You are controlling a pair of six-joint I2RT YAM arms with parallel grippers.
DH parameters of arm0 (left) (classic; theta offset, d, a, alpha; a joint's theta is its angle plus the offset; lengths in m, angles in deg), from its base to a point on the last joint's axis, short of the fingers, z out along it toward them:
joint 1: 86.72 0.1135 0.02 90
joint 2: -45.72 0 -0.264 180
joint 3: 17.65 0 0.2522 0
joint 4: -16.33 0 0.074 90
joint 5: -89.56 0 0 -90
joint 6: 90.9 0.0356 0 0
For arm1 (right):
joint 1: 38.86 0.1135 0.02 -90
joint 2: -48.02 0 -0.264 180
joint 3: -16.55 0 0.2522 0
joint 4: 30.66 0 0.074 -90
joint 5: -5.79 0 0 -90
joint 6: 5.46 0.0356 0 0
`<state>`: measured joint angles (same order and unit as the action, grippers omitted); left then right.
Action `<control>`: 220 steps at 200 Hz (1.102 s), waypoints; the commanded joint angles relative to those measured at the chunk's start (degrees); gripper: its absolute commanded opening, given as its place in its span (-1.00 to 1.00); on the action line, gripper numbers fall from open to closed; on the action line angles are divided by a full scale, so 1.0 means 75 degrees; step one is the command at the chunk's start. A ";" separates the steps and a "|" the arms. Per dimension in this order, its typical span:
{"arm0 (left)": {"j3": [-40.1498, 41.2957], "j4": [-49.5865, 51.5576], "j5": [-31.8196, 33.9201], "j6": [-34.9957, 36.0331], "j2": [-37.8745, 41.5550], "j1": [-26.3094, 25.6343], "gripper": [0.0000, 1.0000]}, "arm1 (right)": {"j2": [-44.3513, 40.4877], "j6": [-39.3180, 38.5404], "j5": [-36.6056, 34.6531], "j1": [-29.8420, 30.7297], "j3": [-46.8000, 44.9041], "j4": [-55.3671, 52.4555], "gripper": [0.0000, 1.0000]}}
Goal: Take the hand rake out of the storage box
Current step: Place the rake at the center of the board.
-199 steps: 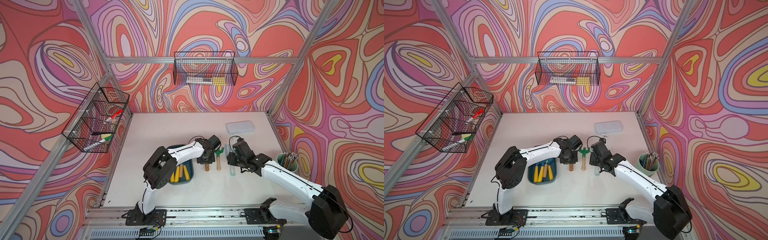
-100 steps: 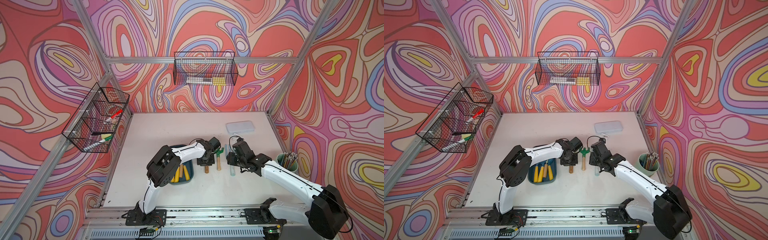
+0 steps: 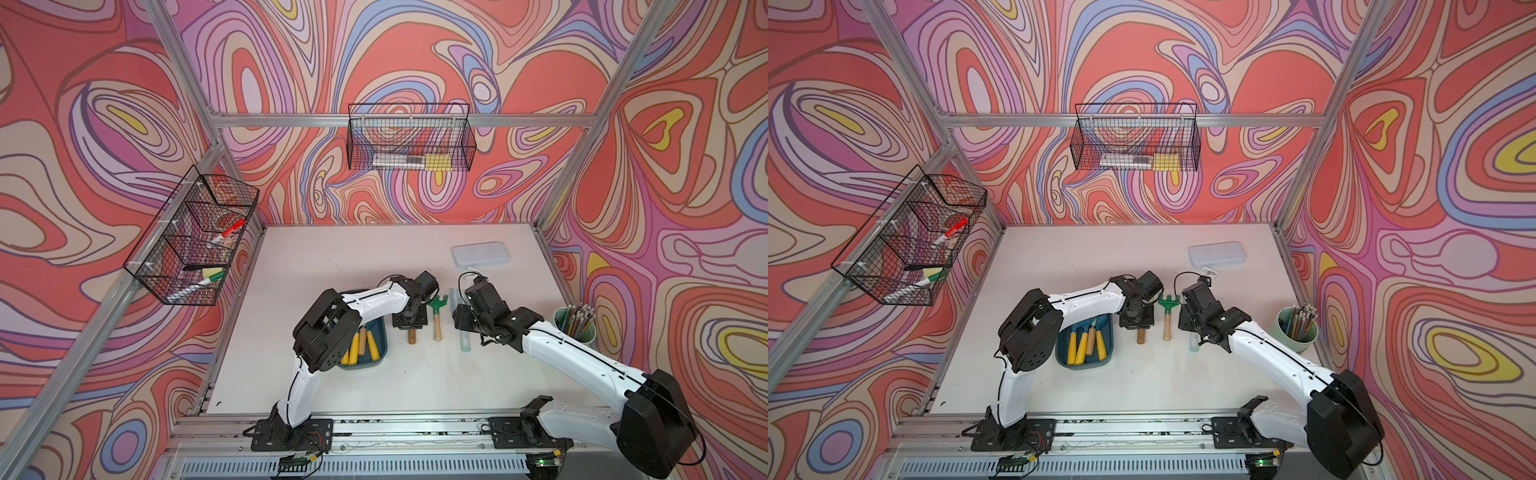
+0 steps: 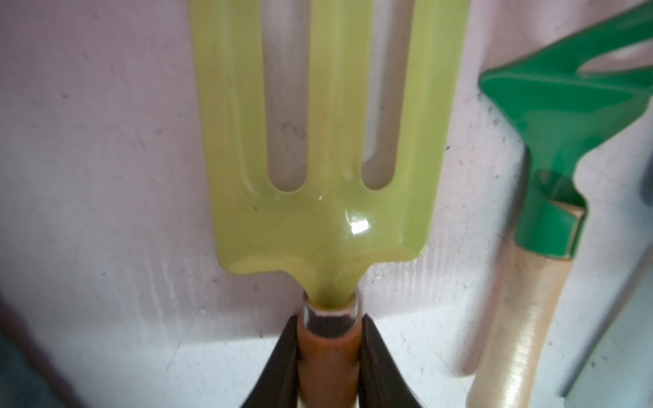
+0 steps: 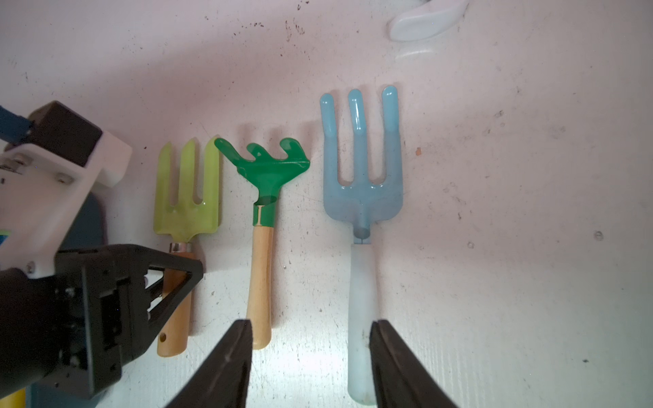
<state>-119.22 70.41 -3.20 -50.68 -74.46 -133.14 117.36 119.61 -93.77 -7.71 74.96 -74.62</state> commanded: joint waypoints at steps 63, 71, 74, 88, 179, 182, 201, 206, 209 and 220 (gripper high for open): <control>-0.0125 0.0090 0.0017 0.0203 -0.0324 0.0060 -0.30 | -0.0070 0.0047 -0.0001 -0.0029 -0.0166 0.0029 0.10; -0.0128 0.0086 0.0017 0.0202 -0.0295 0.0060 -0.29 | -0.0070 0.0047 -0.0011 -0.0029 -0.0167 0.0027 0.10; -0.0128 0.0086 0.0017 0.0209 -0.0289 0.0060 -0.28 | -0.0070 0.0047 -0.0012 -0.0029 -0.0174 0.0030 0.10; -0.0110 0.0108 0.0029 0.0225 -0.0193 0.0082 -0.20 | -0.0070 0.0047 -0.0002 -0.0029 -0.0175 0.0025 0.10; 0.0308 0.0868 0.0977 0.0646 0.2378 0.0224 -0.04 | 0.0243 -0.0182 -0.0100 -0.0029 -0.0094 0.0057 0.10; 0.0407 0.0881 0.1003 0.0649 0.2513 0.0259 -0.05 | 0.0255 -0.0193 -0.0117 -0.0029 -0.0087 0.0044 0.10; 0.1267 0.0793 0.1018 0.0660 0.3426 0.0625 -0.09 | 0.0327 -0.0236 -0.0166 -0.0029 -0.0087 0.0028 0.10; 0.1484 0.0800 0.0997 0.0691 0.3653 0.0739 -0.09 | 0.0349 -0.0247 -0.0158 -0.0029 -0.0099 0.0059 0.10; 0.1620 0.0806 0.0982 0.0714 0.3790 0.0810 -0.10 | 0.0352 -0.0252 -0.0149 -0.0029 -0.0104 0.0079 0.10; 0.2091 0.0845 0.0894 0.0812 0.4232 0.1061 -0.11 | 0.0396 -0.0264 -0.0115 -0.0029 -0.0105 0.0142 0.10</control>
<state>-110.59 73.03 2.00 -46.68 -47.42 -128.94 119.35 118.50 -93.88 -7.71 74.19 -74.42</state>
